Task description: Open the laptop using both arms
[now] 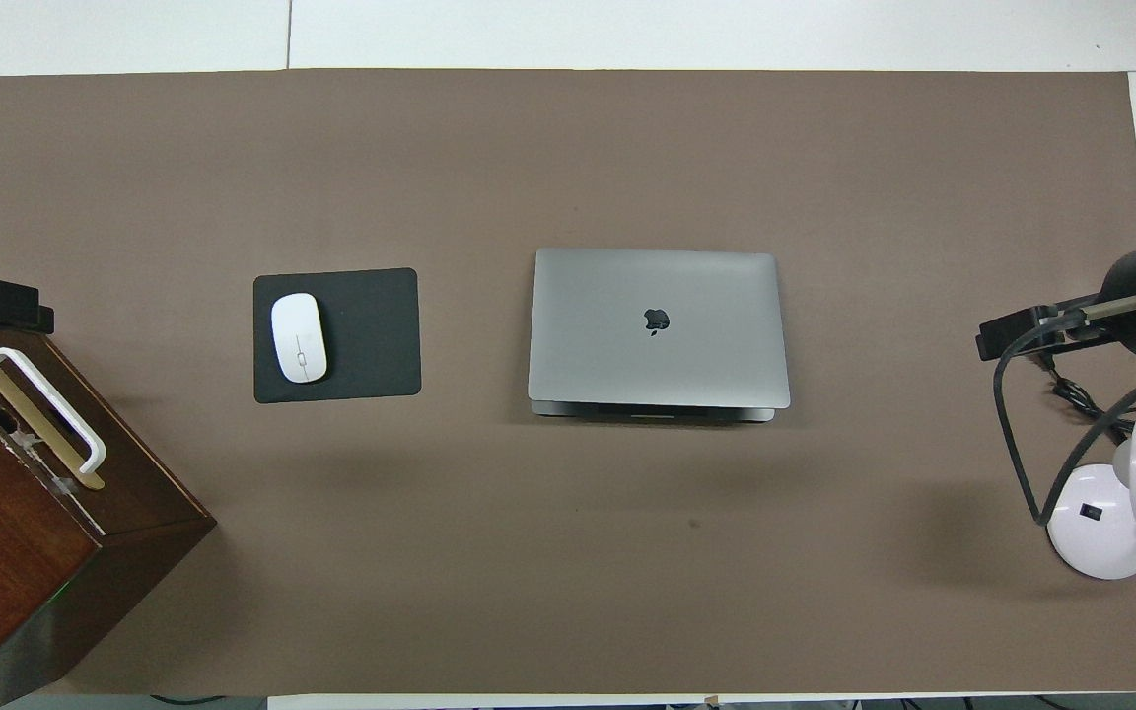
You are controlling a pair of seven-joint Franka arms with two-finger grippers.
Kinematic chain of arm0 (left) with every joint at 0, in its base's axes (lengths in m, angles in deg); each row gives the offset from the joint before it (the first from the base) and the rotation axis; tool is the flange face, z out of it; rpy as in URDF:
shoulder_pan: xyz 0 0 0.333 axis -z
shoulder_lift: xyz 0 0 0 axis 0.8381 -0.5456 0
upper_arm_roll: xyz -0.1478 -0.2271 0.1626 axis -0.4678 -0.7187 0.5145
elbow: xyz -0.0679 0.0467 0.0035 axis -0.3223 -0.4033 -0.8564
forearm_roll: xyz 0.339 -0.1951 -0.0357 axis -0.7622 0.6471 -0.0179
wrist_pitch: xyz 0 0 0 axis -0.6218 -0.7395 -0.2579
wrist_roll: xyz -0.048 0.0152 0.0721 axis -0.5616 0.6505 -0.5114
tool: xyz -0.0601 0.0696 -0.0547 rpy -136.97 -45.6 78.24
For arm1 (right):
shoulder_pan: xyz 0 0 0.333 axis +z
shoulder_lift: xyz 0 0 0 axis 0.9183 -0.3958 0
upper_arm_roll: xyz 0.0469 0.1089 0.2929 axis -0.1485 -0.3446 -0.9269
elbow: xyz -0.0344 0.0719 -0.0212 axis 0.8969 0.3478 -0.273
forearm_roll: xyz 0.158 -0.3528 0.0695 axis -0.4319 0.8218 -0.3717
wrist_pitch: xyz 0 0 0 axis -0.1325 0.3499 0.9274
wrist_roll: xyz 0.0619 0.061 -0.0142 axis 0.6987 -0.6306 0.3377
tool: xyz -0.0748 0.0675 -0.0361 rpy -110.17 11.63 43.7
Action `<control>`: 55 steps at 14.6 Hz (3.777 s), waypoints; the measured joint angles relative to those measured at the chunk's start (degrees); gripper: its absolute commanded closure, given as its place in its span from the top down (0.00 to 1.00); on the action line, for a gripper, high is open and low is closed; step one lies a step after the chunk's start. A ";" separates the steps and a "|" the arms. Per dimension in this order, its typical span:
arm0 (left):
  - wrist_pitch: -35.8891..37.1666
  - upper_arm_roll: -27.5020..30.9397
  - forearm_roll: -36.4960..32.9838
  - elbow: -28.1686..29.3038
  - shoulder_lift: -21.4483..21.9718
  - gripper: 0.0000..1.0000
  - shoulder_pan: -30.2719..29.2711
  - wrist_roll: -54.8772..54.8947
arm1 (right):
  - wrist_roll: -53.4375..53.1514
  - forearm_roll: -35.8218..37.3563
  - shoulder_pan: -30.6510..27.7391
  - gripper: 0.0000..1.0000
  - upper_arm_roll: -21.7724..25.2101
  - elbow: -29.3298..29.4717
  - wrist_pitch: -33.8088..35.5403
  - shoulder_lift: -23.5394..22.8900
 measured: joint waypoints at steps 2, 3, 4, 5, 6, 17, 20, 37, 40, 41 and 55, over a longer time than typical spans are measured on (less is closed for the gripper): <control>-0.31 -0.18 0.00 0.00 0.00 1.00 0.13 0.00 | 0.00 0.00 0.05 1.00 -0.02 -0.18 0.00 0.02; -0.42 -0.22 0.00 0.00 0.00 1.00 0.27 0.00 | 0.00 0.00 0.13 1.00 -0.02 -0.41 0.00 0.12; -0.48 -0.22 0.00 0.00 0.00 1.00 0.43 0.00 | 0.00 0.00 0.21 1.00 -0.04 -0.74 0.00 0.31; -0.54 -0.23 0.00 0.00 0.00 0.91 0.54 0.00 | 0.00 0.00 0.24 1.00 -0.08 -1.06 0.00 0.54; -0.68 -0.23 0.00 0.00 0.00 0.67 0.58 0.00 | 0.15 0.00 0.24 0.92 -0.10 -1.35 0.00 0.75; -1.11 -0.05 0.43 0.01 0.00 0.00 0.58 -0.07 | -11.08 -3.06 1.96 0.73 -0.28 -4.42 -0.01 1.94; -1.64 -0.42 0.56 0.04 0.01 0.00 1.71 -0.07 | -20.65 -6.38 2.86 0.73 -0.32 -5.60 -0.01 2.38; -54.15 -1.13 0.77 39.53 12.58 0.00 18.75 -0.20 | -54.83 -24.23 12.21 0.72 -0.61 -27.41 -28.84 8.97; -62.50 -1.17 0.81 44.97 13.24 0.00 22.40 -0.68 | -58.20 -24.65 15.65 0.72 -0.92 -31.06 -35.81 8.85; -65.12 -1.15 0.81 46.43 13.21 0.00 23.22 -0.73 | -58.23 -25.58 15.98 0.72 -0.94 -31.82 -37.56 8.72; -97.36 -1.10 0.82 56.97 1.98 0.00 32.30 -3.61 | -58.10 -38.47 20.74 0.72 -0.89 -38.15 -57.08 1.01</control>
